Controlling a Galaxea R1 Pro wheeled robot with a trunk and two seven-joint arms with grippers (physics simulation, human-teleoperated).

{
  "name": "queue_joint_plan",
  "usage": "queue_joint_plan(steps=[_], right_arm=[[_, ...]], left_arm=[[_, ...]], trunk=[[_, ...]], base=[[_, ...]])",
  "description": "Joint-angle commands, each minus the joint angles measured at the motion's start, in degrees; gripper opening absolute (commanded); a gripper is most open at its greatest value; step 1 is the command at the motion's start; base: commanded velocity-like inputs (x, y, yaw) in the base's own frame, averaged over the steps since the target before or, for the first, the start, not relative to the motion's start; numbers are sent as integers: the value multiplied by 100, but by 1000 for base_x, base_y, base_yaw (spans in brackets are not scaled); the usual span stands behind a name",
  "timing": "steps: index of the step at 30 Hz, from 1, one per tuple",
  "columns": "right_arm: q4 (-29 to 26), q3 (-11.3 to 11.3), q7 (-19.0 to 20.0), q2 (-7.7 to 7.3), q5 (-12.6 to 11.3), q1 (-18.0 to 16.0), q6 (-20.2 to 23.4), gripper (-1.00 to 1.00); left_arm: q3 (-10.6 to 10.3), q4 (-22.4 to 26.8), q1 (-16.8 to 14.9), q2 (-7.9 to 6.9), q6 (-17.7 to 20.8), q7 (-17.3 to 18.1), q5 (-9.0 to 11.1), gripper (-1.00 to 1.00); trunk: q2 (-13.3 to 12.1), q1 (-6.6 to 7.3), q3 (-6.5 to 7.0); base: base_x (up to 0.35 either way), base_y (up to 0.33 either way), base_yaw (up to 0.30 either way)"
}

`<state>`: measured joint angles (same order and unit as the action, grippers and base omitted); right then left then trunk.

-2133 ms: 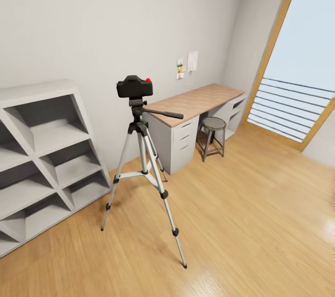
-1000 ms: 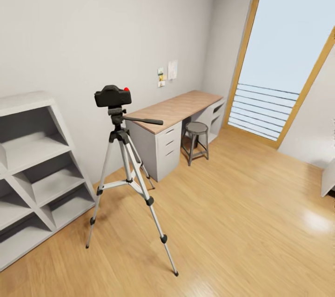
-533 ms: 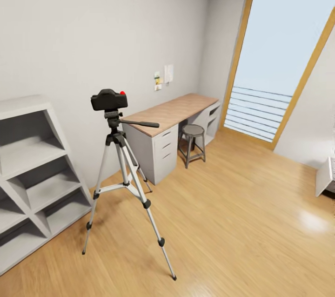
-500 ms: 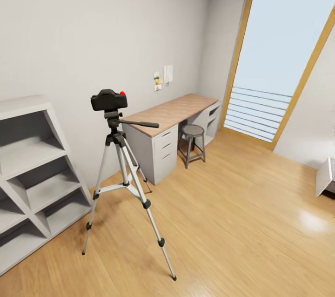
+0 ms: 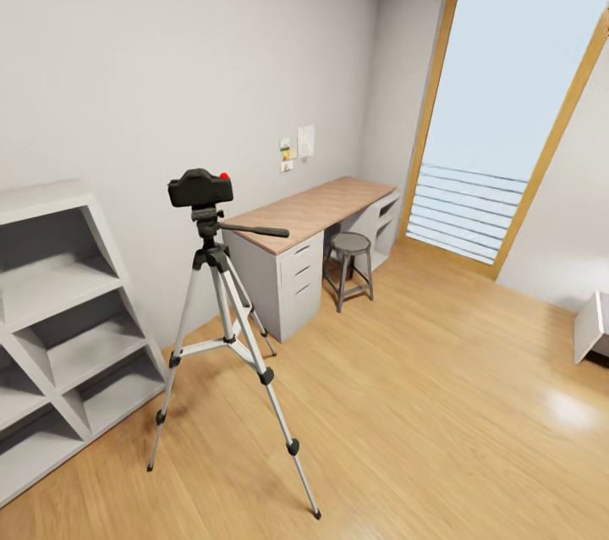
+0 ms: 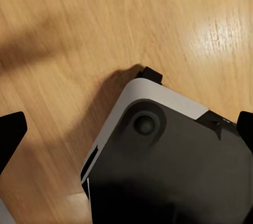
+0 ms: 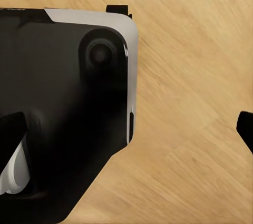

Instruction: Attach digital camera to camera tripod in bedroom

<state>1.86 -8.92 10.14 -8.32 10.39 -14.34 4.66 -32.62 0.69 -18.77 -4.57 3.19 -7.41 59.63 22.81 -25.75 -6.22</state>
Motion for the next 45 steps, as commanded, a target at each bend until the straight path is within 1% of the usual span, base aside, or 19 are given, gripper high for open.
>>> queue_joint_plan(steps=[1,12,45], right_arm=[[8,-49,15,-3,57,-8,9,100],[15,-49,14,5,68,-8,11,100],[16,-40,4,6,77,-8,33,100]], left_arm=[[-47,6,-4,-1,24,-25,38,100],[-62,4,-4,-7,24,-24,7,100],[-61,2,-4,-8,24,-24,15,100]], trunk=[[11,-3,-2],[11,-3,97],[11,-3,396]], base=[[0,0,0],[0,0,0],[0,0,0]])
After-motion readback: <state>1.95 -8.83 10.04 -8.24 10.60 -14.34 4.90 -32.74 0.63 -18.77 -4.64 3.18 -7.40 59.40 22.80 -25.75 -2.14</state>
